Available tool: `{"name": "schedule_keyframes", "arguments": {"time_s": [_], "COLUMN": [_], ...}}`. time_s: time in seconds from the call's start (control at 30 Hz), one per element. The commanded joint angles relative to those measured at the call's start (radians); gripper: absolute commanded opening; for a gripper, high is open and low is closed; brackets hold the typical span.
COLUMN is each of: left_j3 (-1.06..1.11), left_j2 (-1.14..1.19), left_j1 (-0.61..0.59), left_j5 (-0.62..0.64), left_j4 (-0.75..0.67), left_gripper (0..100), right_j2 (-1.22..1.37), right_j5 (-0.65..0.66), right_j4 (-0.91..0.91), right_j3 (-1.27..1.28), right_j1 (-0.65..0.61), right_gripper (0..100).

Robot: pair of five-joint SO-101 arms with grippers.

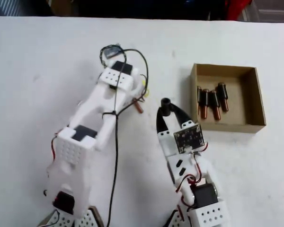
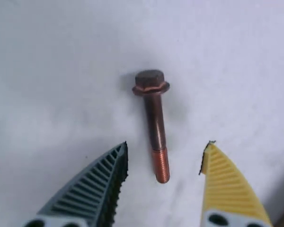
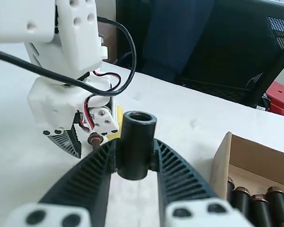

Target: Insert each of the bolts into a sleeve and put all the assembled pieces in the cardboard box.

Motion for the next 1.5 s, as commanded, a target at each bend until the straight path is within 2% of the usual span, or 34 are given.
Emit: {"name": "schedule_keyframes", "arguments": {"time_s": [0.0,0.37,0.5,0.77,0.83,0.97,1.03,1.33,1.47], "left_j3": [-0.041,-0.049,-0.051,-0.041,-0.041,-0.041,-0.041,-0.051,-0.051], "left_j2": [-0.01,0.044,0.07,0.071,0.071,0.071,0.071,0.12,0.131], "left_j1": [-0.019,-0.027,-0.042,-0.074,-0.071,-0.071,-0.071,-0.079,-0.081], "left_j5": [0.034,0.081,0.138,0.155,0.155,0.15,0.15,0.149,0.005], "left_j4": [-0.048,-0.061,-0.078,-0.103,-0.1,-0.106,-0.106,-0.106,-0.097], "left_gripper": [27,27,27,27,24,10,6,5,5], "right_j2": [-0.015,-0.015,-0.015,-0.015,-0.015,-0.015,-0.015,-0.015,-0.015], "right_j5": [0.012,0.012,0.012,0.012,0.012,0.012,0.012,0.012,0.012], "right_j4": [-0.022,-0.021,-0.019,-0.019,-0.019,-0.019,-0.019,-0.019,-0.019], "right_j3": [0.008,0.008,0.008,0.008,0.008,0.008,0.008,0.008,0.008], "right_j1": [0.013,0.013,0.013,0.013,0.013,0.013,0.013,0.013,0.013], "right_gripper": [1.7,1.7,1.7,1.7,1.7,1.7,1.7,1.7,1.7]}}
